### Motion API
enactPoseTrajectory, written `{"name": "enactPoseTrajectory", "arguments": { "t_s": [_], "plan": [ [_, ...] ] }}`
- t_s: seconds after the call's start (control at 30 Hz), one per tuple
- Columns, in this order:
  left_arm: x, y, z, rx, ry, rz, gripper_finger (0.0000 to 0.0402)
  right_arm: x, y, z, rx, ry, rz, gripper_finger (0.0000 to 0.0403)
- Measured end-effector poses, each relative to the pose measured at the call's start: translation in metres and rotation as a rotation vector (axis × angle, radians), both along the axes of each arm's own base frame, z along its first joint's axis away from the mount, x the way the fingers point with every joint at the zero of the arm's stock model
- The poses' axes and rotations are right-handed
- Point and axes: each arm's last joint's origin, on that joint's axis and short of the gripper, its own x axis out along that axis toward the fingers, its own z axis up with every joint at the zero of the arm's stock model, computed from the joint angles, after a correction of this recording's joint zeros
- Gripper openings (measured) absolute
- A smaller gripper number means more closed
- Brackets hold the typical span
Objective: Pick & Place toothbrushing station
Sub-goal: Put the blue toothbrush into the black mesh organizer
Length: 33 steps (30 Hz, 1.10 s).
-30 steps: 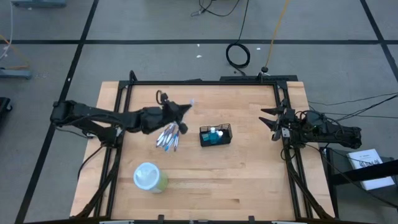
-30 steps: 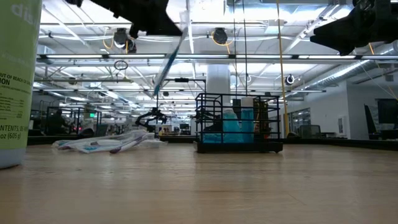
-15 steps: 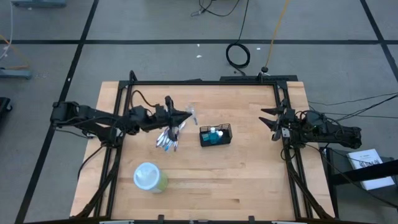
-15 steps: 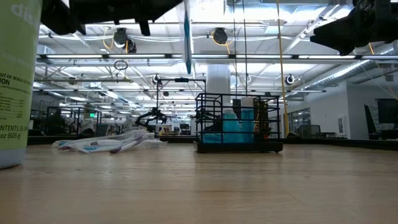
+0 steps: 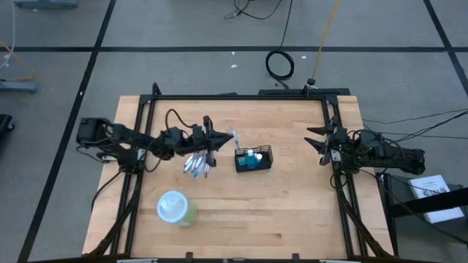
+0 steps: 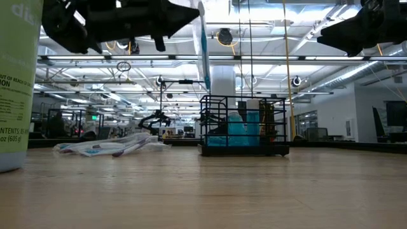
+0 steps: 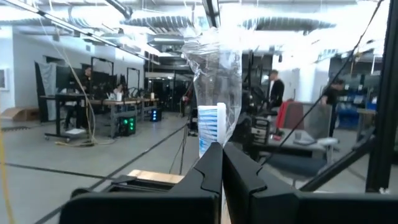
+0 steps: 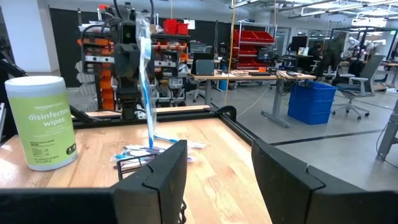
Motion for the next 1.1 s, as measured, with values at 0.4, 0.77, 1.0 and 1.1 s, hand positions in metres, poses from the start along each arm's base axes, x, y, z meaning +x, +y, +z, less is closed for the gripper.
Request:
{"name": "enactPoseTrajectory", "arguments": {
  "t_s": [0.4,0.77,1.0,1.1],
  "plan": [
    [0.009,0.005,-0.022,-0.082,0.086,-0.005,0.0003,0.0,0.0,0.0,0.0,0.0,0.0,0.0171],
    [0.011,0.003,-0.032,-0.053,0.199,0.003,0.0003,0.0,0.0,0.0,0.0,0.0,0.0,0.0171],
    [0.011,0.001,-0.033,0.022,0.215,0.011,0.0004,0.0,0.0,0.0,0.0,0.0,0.0,0.0171],
    [0.011,0.001,-0.036,0.038,0.242,0.013,0.0003,0.0,0.0,0.0,0.0,0.0,0.0,0.0171]
  ]
}}
